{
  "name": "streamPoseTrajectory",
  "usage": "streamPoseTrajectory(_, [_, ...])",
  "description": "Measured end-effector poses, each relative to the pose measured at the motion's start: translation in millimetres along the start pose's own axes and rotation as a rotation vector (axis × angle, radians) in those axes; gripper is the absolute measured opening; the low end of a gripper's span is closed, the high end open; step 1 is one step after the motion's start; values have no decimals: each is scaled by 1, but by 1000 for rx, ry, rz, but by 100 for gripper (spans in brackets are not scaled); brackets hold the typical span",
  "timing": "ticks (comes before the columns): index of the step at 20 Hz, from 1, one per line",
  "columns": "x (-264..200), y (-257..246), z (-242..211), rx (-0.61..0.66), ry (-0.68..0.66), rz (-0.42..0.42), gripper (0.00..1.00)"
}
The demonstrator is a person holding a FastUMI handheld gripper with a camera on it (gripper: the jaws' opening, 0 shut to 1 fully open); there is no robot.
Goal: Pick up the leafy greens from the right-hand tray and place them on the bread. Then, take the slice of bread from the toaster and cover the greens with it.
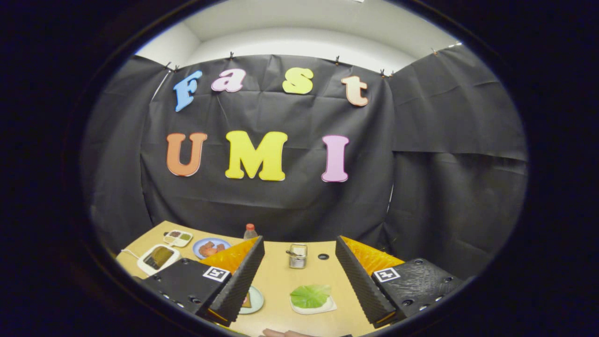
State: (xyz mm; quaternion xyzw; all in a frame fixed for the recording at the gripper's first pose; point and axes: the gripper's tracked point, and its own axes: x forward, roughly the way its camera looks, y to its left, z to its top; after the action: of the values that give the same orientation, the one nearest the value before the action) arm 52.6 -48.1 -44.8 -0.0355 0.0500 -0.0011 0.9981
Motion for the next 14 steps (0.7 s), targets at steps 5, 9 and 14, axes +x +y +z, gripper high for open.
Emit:
streamPoseTrajectory(5, [48,-42,-60,-44,104,16,95])
streamPoseTrajectory(9, [87,-64,-119,-37,213,27,96])
streamPoseTrajectory(14, [125,-82,-184,-26,344,44,96])
